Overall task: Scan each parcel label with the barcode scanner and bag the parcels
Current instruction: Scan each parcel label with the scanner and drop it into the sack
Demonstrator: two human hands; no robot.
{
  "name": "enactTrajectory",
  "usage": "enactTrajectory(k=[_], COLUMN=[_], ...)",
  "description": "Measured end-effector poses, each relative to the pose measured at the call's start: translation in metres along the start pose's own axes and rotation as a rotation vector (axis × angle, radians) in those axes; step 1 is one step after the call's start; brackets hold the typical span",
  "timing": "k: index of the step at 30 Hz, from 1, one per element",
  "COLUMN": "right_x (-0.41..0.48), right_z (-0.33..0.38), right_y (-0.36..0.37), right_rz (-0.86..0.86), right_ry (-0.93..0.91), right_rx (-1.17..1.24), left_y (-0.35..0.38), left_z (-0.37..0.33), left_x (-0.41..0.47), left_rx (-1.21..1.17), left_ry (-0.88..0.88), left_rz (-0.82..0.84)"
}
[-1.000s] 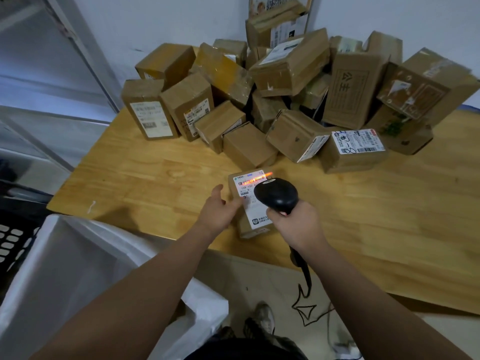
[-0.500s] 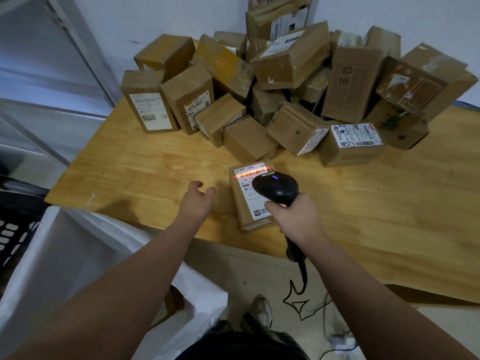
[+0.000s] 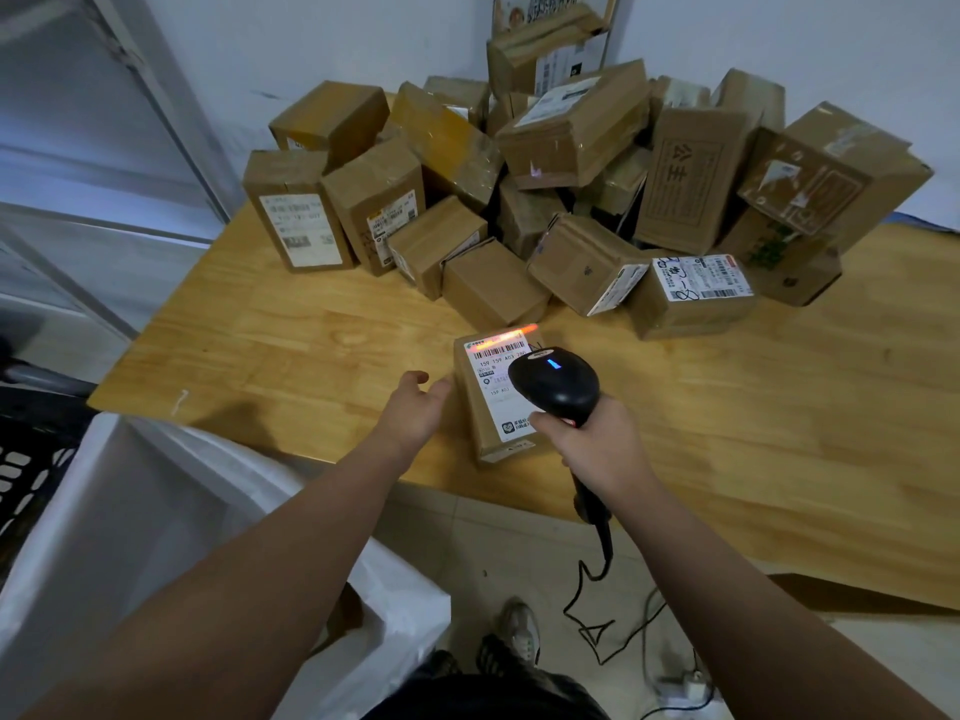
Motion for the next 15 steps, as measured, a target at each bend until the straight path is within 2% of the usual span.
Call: enactTrajectory(k=[5,8,10,15], right_x=[0.032,0.05,0.054,0.031], right_z=[0.002,0.004,0.002,0.0], right_y=[-0.003,0.002,0.005,0.014], right_rz=[0.032,0.202,0.263,0.248], right_ry=[0.029,0.145,0.181,0.13], right_rx=[0.062,0.196,0.282,0.489], left_y=[0.021,0.035,0.042,0.038], left_z=[-0.009,-0.007,-0.004,0.004], left_x=[-0.002,-0.002,-0.003,-0.032], left_rx=[-0.122,-0.181,-0.224,-0.408], left_ry=[-0.064,-0.081,-0.069,-0.004], left_rz=[0.113,0.161,0.139,0.062])
Point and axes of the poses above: each hand's wrist, its own x-axis towards the middle knuckle, its own y-axis out of the palm, z = x × y, the point moved 1 cm from there along x, towards the middle knuckle, and after that the axes turned 11 degrees about y, right-handed, at the moved point
